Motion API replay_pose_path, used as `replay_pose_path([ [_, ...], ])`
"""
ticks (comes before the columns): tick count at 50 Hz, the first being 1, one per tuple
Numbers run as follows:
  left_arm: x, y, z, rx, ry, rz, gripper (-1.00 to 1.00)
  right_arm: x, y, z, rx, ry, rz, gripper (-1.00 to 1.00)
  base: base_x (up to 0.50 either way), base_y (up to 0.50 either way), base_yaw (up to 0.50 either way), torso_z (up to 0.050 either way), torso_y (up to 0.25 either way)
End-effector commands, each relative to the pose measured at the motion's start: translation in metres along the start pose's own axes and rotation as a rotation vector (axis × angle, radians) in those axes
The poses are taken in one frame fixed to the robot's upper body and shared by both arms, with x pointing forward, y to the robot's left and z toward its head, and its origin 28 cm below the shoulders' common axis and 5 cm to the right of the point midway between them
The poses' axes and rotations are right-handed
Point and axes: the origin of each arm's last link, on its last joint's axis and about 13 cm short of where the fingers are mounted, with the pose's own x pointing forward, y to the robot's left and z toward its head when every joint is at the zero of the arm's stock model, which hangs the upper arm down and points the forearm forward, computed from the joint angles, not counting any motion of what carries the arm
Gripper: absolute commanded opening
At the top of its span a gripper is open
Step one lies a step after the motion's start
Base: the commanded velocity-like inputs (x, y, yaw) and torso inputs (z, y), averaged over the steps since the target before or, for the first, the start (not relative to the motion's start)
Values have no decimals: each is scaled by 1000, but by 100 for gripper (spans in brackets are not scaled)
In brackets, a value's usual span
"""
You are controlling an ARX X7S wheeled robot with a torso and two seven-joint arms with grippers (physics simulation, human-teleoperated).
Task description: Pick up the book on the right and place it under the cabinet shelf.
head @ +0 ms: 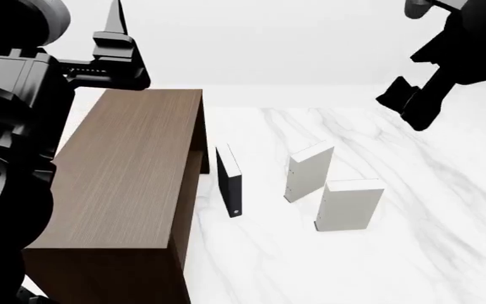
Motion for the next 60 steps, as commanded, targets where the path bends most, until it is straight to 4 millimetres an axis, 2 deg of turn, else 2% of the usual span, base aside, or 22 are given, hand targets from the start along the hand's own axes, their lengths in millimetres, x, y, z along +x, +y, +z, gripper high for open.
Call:
replay_pose_path([
  [1,-1,2,-1,0,-2,6,100,19,-2,-9,16,194,102,100,0,0,0,0,0],
  [19,-6,5,-5,-15,-5,12,100,60,-4,-5,-129,268,83,100,0,0,0,0,0],
  [31,-8,5,-5,-13,-4,11,100,84,-8,0,-225,225,53,100,0,0,0,0,0],
  [45,-10,6,-3,-6,-8,11,100,101,0,-3,-293,186,109,100,0,0,0,0,0],
  [60,-11,6,-2,-4,-7,14,100,114,7,-16,-324,159,143,100,0,0,0,0,0],
])
